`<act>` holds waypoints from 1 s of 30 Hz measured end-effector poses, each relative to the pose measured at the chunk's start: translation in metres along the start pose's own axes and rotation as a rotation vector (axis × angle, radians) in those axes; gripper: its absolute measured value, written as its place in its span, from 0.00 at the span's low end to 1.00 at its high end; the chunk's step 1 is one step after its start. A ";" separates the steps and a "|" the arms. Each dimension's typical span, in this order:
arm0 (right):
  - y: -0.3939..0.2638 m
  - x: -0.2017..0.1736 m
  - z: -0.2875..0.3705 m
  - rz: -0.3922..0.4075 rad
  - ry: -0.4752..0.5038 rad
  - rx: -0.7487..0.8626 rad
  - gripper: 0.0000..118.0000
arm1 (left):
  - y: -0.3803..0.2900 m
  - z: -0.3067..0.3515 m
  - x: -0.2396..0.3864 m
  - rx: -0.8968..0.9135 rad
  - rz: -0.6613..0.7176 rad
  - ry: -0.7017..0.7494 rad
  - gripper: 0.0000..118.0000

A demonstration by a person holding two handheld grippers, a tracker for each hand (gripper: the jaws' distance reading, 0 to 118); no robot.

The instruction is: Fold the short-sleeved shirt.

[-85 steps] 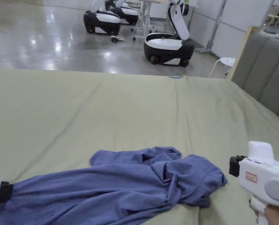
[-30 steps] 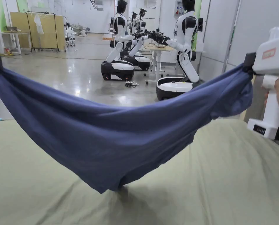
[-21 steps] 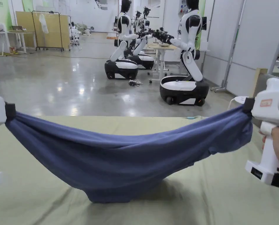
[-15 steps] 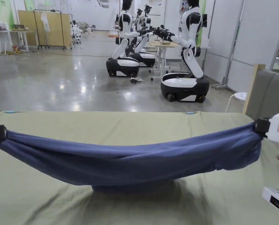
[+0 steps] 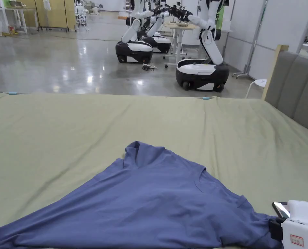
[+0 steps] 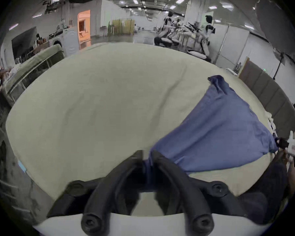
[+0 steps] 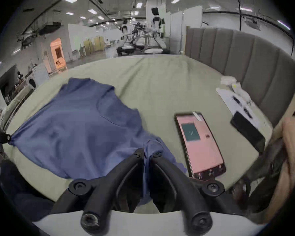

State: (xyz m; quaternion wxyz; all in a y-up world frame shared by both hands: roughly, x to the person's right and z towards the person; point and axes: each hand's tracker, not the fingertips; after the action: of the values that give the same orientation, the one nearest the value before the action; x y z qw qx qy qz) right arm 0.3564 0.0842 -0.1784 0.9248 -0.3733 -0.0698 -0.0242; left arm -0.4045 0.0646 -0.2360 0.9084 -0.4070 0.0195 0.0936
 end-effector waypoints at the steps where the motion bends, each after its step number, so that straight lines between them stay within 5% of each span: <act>1: -0.001 0.000 0.003 -0.009 -0.043 0.030 0.11 | 0.001 0.004 0.000 0.040 -0.011 0.022 0.23; 2: 0.002 -0.002 0.009 -0.014 -0.087 0.072 0.24 | -0.017 0.015 0.015 0.072 -0.030 0.066 0.58; 3: 0.010 -0.008 0.019 0.006 -0.100 0.105 0.54 | -0.016 0.025 0.023 0.112 -0.060 0.109 0.97; 4: 0.018 -0.019 0.033 0.035 -0.096 0.147 0.77 | -0.015 0.042 0.038 0.233 -0.108 0.150 0.99; 5: 0.024 -0.031 0.049 0.056 -0.043 0.221 0.85 | -0.013 0.052 0.050 0.302 -0.141 0.152 0.95; 7: 0.045 -0.063 0.075 0.099 0.081 0.353 0.85 | -0.005 0.072 0.077 0.483 -0.168 0.076 0.95; 10: 0.068 -0.109 0.102 0.177 0.114 0.518 0.85 | 0.011 0.084 0.108 0.583 -0.200 0.070 0.94; 12: 0.076 -0.122 0.107 0.172 0.179 0.551 0.82 | 0.015 0.085 0.116 0.610 -0.205 0.077 0.84; 13: 0.078 -0.127 0.106 0.162 0.201 0.553 0.70 | 0.017 0.084 0.117 0.603 -0.210 0.070 0.70; 14: 0.080 -0.131 0.105 0.158 0.197 0.547 0.44 | 0.019 0.082 0.119 0.591 -0.215 0.068 0.46; 15: 0.081 -0.136 0.102 0.156 0.182 0.542 0.07 | 0.021 0.079 0.117 0.546 -0.223 0.074 0.00; 18: 0.086 -0.136 0.096 0.153 0.191 0.529 0.05 | 0.003 0.134 0.176 0.480 -0.209 0.034 0.00; 23: 0.090 -0.139 0.085 0.169 0.204 0.497 0.05 | 0.004 0.145 0.129 0.325 -0.118 0.103 0.00; 24: 0.091 -0.141 0.081 0.169 0.210 0.482 0.05 | 0.003 0.143 0.117 0.263 -0.104 0.089 0.03; 25: 0.092 -0.143 0.078 0.169 0.215 0.470 0.05 | 0.000 0.139 0.108 0.206 -0.091 0.057 0.21; 27: 0.095 -0.150 0.067 0.184 0.221 0.437 0.05 | -0.004 0.123 0.087 0.106 -0.059 0.031 0.97; 30: 0.104 -0.163 0.052 0.201 0.226 0.387 0.05 | -0.017 0.094 0.072 0.059 -0.041 0.030 0.97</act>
State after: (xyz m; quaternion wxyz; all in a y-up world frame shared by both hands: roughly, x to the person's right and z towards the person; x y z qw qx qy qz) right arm 0.1996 0.1936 -0.2372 0.9788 -0.1892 0.0681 0.0404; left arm -0.3345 0.1342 -0.1691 0.9214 -0.3817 0.0274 0.0681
